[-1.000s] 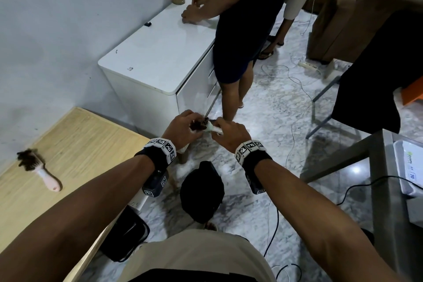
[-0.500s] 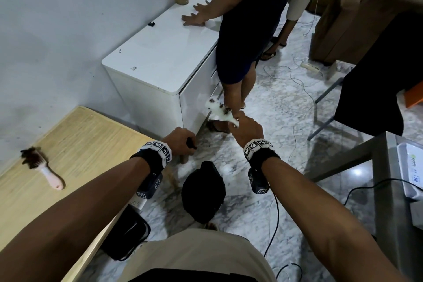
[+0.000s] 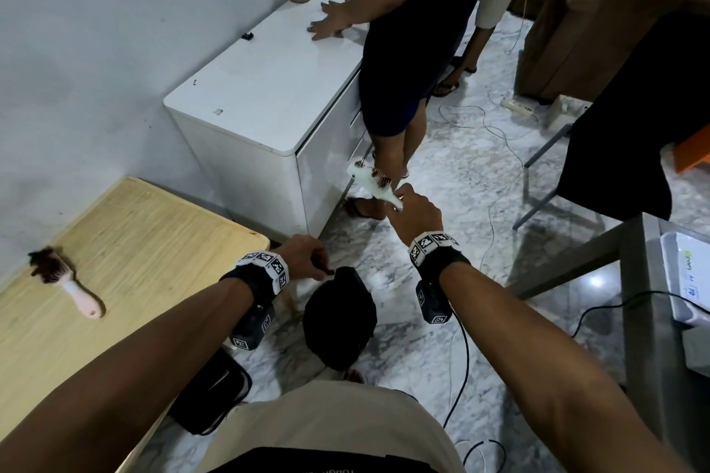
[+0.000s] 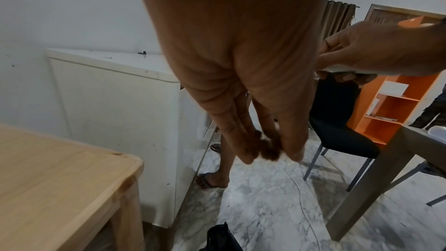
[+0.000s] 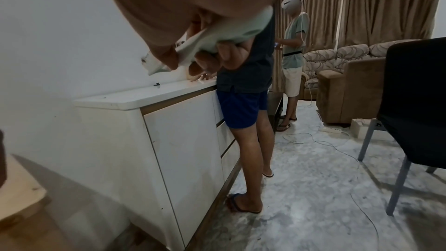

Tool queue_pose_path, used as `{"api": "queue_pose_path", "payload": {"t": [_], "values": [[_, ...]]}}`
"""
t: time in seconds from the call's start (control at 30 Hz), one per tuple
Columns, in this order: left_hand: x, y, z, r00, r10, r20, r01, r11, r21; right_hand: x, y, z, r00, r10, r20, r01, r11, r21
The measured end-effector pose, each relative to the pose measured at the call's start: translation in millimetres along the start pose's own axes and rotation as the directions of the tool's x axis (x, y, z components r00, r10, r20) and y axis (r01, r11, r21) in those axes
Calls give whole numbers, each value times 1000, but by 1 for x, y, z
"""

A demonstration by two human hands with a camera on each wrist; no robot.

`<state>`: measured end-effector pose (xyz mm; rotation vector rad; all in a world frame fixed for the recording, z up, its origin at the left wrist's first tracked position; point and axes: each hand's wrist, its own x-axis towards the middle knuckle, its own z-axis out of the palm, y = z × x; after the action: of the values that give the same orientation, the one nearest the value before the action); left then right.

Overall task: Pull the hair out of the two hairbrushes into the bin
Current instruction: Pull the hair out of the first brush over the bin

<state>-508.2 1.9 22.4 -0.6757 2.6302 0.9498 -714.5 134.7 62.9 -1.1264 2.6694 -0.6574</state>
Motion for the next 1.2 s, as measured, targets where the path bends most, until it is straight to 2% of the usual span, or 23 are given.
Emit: {"api": "queue_pose_path", "payload": {"t": [0.13,0.27,0.43,0.6,0.7,0.83,0.9,0.97,1.07,1.2], "values": [[0,-1,0,1000,31,-3,-31,996,-87,-3,-1,5,999,-38,24,39,999,-34],[1,3,-4,984,42,-173,-47,999,-22,-4,-1,6,996,-79,44,80,996,-32],[8,11,-18,906,78,-416,-90,996,-8,-7,-5,9,974,-210,83,216,974,-66],[16,20,-33,831,164,-532,-158,986,57,-10,-15,13,914,-401,63,405,905,-129],[17,26,-42,830,218,-513,-168,975,143,-11,-21,15,870,-484,93,492,845,-210],[20,23,-48,908,200,-367,-173,979,105,-10,-22,14,806,-585,88,589,778,-217],[20,20,-49,925,189,-328,-165,981,98,-11,-22,14,770,-629,108,635,738,-230],[19,20,-50,923,193,-333,-173,981,89,-12,-23,15,752,-649,113,656,719,-231],[18,20,-50,903,190,-386,-198,980,20,-13,-25,16,755,-648,104,653,727,-211],[16,19,-49,885,206,-416,-203,978,52,-12,-26,19,754,-649,99,654,731,-193]]}}
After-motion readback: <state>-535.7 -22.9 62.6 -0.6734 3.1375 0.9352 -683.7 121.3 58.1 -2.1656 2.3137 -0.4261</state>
